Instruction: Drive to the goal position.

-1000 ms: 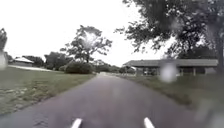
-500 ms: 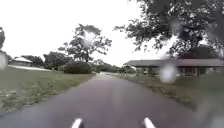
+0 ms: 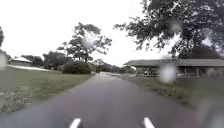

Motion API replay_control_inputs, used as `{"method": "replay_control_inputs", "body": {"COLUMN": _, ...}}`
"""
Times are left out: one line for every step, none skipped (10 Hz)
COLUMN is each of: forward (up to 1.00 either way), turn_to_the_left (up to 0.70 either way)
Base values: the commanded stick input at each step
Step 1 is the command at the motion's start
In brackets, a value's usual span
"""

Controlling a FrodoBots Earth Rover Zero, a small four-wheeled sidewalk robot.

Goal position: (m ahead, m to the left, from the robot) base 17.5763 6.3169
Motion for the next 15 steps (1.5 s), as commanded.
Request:
{"method": "replay_control_inputs", "body": {"forward": 0.85, "turn_to_the_left": 0.00}}
{"method": "replay_control_inputs", "body": {"forward": 0.85, "turn_to_the_left": 0.00}}
{"method": "replay_control_inputs", "body": {"forward": 0.85, "turn_to_the_left": 0.00}}
{"method": "replay_control_inputs", "body": {"forward": 0.85, "turn_to_the_left": 0.00}}
{"method": "replay_control_inputs", "body": {"forward": 0.85, "turn_to_the_left": 0.00}}
{"method": "replay_control_inputs", "body": {"forward": 0.85, "turn_to_the_left": 0.00}}
{"method": "replay_control_inputs", "body": {"forward": 0.85, "turn_to_the_left": 0.00}}
{"method": "replay_control_inputs", "body": {"forward": 0.85, "turn_to_the_left": 0.00}}
{"method": "replay_control_inputs", "body": {"forward": 0.85, "turn_to_the_left": 0.00}}
{"method": "replay_control_inputs", "body": {"forward": 0.85, "turn_to_the_left": 0.00}}
{"method": "replay_control_inputs", "body": {"forward": 0.85, "turn_to_the_left": 0.00}}
{"method": "replay_control_inputs", "body": {"forward": 0.85, "turn_to_the_left": 0.00}}
{"method": "replay_control_inputs", "body": {"forward": 0.85, "turn_to_the_left": 0.00}}
{"method": "replay_control_inputs", "body": {"forward": 0.85, "turn_to_the_left": 0.00}}
{"method": "replay_control_inputs", "body": {"forward": 0.85, "turn_to_the_left": 0.00}}
